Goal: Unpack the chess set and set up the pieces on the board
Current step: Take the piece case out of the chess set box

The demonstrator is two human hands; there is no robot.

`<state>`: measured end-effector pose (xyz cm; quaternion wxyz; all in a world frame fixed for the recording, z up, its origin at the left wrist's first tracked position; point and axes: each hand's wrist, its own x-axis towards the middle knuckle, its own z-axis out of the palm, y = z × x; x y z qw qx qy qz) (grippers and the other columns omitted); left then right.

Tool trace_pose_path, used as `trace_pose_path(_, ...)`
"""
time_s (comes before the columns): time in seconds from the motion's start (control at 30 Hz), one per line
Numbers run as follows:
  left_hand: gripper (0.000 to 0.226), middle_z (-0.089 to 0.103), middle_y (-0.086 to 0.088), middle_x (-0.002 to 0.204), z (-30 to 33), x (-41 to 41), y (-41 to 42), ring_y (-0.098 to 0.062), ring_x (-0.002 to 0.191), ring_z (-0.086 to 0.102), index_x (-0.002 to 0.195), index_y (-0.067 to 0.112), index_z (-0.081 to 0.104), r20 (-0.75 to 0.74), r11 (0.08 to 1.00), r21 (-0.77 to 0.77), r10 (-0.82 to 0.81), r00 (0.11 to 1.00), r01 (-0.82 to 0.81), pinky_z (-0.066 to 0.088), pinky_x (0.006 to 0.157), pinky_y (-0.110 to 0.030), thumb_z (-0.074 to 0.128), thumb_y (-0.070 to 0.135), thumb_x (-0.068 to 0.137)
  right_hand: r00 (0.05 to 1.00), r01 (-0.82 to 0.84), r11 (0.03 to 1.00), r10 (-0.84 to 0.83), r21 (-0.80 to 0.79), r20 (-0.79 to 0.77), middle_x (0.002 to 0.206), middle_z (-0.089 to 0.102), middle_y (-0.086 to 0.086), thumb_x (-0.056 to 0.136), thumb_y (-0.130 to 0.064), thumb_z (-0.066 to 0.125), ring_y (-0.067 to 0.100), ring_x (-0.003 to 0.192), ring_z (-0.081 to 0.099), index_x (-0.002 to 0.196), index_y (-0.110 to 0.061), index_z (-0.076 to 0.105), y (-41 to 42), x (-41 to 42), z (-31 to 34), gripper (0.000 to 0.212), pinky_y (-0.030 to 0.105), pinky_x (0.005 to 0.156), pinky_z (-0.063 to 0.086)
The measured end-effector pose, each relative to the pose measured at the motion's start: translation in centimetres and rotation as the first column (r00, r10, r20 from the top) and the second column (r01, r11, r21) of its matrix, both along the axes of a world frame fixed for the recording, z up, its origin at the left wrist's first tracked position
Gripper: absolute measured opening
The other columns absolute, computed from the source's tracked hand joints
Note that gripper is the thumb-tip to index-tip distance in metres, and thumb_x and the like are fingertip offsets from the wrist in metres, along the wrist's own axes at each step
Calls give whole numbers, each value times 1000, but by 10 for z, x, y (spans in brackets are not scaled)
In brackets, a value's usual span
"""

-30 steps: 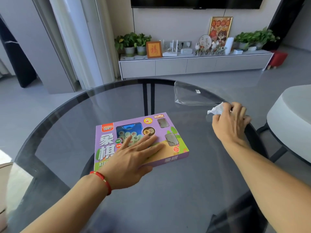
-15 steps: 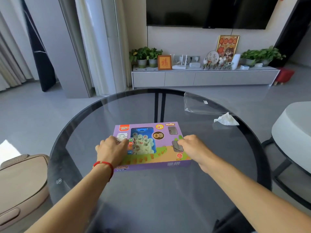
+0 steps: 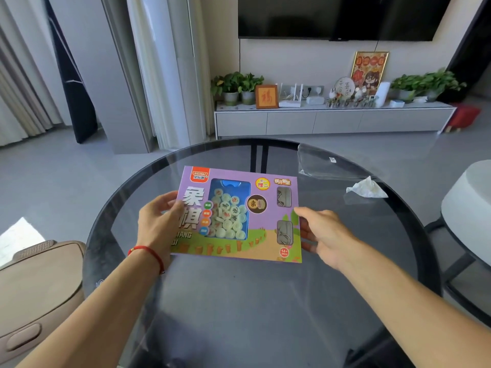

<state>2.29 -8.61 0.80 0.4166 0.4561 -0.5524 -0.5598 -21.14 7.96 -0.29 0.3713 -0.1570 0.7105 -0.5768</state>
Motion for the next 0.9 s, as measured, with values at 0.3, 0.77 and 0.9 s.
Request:
trace_pose_path(0.3,15,75,-3,98,-4,0,-4,-19,68,75,107,26,70,-9,999,4,34,999,-34,60,57,-29,59,18,99,985,-119,993,117,6,130,86,74,3,100,-28,64,21,81,65,100,-15,72,3,-11,2,15,37,76,50)
trace_pose_path(0.77,17,75,5,84,-17,-3,-10,-18,66,75,111,26,71,129,994,44,96,987,-102,62,72,-39,58,26,99,862,-49,999,43,2,-505,92,77,-4,96,-20,54,17,82,74,98,-24,72,6,-11,18,19,38,73,62)
trace_pose_path(0.9,20,75,4,87,-19,-2,-10,-19,67,75,115,24,70,139,993,68,88,986,-99,62,72,-38,59,28,99,931,-117,991,87,-64,-354,101,77,1,101,-11,53,25,82,71,107,-24,72,4,-9,8,24,39,71,60)
